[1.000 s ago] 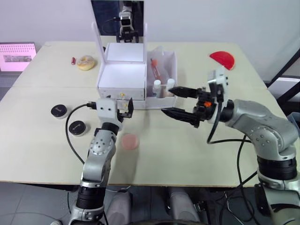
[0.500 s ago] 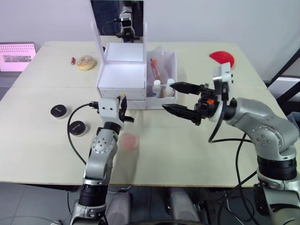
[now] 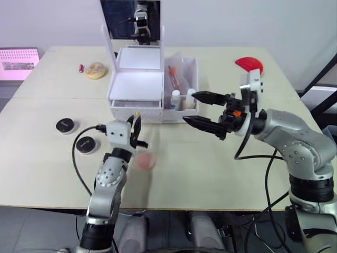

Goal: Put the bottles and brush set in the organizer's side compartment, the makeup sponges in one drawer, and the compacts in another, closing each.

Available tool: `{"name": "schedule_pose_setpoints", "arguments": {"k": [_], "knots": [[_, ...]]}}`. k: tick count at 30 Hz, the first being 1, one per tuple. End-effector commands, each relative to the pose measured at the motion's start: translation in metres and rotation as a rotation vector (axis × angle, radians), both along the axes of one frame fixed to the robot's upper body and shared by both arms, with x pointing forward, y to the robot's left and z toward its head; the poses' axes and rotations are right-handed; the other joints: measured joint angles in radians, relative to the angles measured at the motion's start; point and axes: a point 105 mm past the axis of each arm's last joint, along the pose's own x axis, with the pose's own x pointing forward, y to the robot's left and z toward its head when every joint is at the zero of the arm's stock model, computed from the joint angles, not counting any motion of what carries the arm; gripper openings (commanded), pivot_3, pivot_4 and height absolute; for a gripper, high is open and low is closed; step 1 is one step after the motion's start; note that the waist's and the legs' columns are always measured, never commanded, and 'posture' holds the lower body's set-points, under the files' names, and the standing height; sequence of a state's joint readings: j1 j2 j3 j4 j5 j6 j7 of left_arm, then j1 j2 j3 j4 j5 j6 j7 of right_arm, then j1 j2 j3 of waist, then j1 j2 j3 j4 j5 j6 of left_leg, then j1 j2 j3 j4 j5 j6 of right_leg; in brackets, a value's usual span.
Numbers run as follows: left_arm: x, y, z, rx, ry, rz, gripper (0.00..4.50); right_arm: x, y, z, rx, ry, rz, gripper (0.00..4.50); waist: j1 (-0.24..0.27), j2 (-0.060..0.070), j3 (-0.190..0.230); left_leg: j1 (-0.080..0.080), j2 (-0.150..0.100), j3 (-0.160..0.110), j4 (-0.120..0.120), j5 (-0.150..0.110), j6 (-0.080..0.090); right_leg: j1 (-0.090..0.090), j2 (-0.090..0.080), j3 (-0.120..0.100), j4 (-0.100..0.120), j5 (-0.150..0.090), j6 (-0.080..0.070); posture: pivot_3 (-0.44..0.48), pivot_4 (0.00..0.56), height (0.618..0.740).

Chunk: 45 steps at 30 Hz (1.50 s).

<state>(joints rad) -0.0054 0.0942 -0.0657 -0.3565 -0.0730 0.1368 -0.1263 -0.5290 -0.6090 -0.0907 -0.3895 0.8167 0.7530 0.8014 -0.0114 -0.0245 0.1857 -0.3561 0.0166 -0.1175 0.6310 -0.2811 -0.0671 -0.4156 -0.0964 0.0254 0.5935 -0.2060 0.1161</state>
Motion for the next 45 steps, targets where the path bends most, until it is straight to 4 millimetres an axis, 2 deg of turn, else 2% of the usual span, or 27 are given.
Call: {"name": "schedule_pose_setpoints", "arguments": {"k": [1,8,19,31,39,42,45], "knots": [[-0.018,-0.002,0.008,0.012,-0.046,-0.036,0.29,-0.006,0.002,0.016,0.023,-0.062,0.029,4.5,-0.001,0.0,0.0,0.0,0.0,0.0,0.0,0.0,0.0,0.0,0.0,0.0,0.0,0.0,0.0,0.0,0.15,0.739],[-0.04,-0.003,0.0,0.029,-0.013,-0.074,0.29,-0.004,0.001,0.017,0.028,-0.065,0.032,4.5,-0.001,0.0,0.0,0.0,0.0,0.0,0.0,0.0,0.0,0.0,0.0,0.0,0.0,-0.002,0.002,0.0,0.15,0.739],[-0.053,0.006,0.001,0.03,0.004,-0.056,0.29,-0.002,0.0,0.017,0.024,-0.075,0.028,4.5,-0.001,0.0,0.0,-0.001,0.0,0.0,0.0,0.0,0.0,-0.002,0.0,0.0,0.0,-0.001,0.002,0.0,0.15,0.739],[-0.051,0.01,-0.002,0.035,0.032,-0.046,0.29,0.003,-0.001,0.015,0.021,-0.078,0.014,4.5,0.0,0.0,0.0,-0.002,0.0,0.0,0.0,0.0,0.0,-0.003,0.0,0.0,0.0,-0.002,0.003,0.0,0.15,0.739],[-0.055,0.013,-0.003,0.027,0.046,-0.049,4.35,0.005,-0.003,0.015,0.02,-0.076,0.004,4.5,-0.001,0.0,0.0,-0.002,0.0,0.0,-0.001,0.0,0.0,-0.003,0.0,0.0,0.0,-0.002,0.003,0.0,0.15,0.739],[-0.059,0.015,-0.003,0.023,0.053,-0.052,4.44,0.005,-0.006,0.015,0.016,-0.076,-0.001,4.5,-0.002,0.001,0.0,-0.002,0.0,0.0,-0.001,0.0,0.0,-0.004,0.0,0.0,0.0,-0.002,0.002,0.0,0.15,0.739],[-0.071,0.028,0.0,0.015,0.076,-0.049,4.44,0.005,-0.015,0.011,-0.006,-0.067,-0.019,4.5,-0.002,0.0,0.0,-0.003,0.0,0.0,-0.001,0.0,0.0,-0.005,0.0,0.0,0.0,-0.002,0.003,0.0,0.15,0.739]]}}
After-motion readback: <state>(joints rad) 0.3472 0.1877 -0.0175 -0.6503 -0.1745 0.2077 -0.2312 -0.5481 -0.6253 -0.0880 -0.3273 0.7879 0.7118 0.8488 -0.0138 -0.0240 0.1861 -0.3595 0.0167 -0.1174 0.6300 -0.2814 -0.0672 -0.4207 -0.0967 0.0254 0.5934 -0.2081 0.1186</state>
